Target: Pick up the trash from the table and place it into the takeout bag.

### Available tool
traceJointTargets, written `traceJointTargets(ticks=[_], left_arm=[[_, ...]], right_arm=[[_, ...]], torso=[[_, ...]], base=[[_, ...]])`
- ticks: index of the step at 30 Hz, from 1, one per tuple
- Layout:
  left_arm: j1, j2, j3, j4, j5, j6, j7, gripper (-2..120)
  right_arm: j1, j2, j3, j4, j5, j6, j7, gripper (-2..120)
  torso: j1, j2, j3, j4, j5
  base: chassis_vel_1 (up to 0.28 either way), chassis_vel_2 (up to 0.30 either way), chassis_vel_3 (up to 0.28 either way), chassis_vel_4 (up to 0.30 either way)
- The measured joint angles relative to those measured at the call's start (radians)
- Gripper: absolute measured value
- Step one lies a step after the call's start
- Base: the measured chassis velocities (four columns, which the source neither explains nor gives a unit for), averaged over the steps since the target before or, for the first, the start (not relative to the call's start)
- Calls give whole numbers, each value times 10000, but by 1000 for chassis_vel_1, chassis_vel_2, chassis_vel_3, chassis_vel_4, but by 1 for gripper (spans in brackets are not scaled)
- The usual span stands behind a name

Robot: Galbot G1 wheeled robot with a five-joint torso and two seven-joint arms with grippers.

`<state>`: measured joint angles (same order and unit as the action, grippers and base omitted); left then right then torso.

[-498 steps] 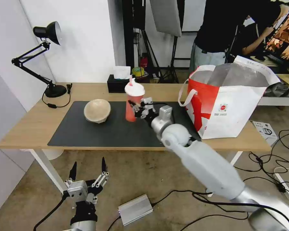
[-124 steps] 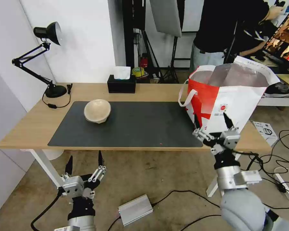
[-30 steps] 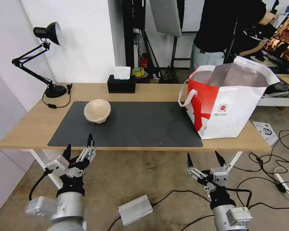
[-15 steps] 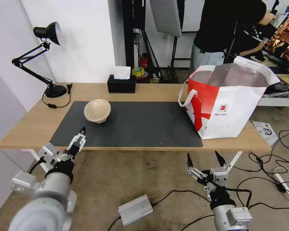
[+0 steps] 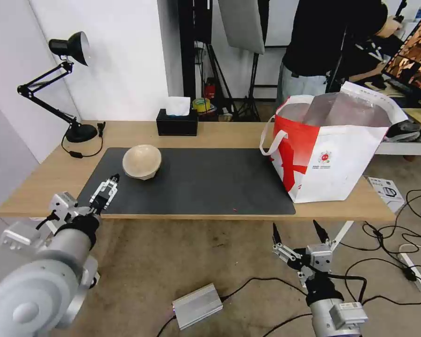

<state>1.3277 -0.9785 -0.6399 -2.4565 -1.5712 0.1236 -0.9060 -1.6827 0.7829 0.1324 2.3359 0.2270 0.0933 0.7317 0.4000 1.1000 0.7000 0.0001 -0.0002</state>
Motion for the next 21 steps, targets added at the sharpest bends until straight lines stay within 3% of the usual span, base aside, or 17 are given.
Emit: traceJointTargets(ticks=[8, 21], left_arm=[[-1505, 813, 496, 795, -1085, 120, -887, 100], [-3445, 1296, 1514, 1777, -2257, 113, -1781, 100]], right_arm=[[0, 0, 0, 0, 0, 0, 0, 100], [0, 0, 0, 0, 0, -1, 0, 100]], torso=[[0, -1, 0, -1, 1], [0, 0, 0, -1, 2]], base=[[0, 0, 0, 0], [0, 0, 0, 0]])
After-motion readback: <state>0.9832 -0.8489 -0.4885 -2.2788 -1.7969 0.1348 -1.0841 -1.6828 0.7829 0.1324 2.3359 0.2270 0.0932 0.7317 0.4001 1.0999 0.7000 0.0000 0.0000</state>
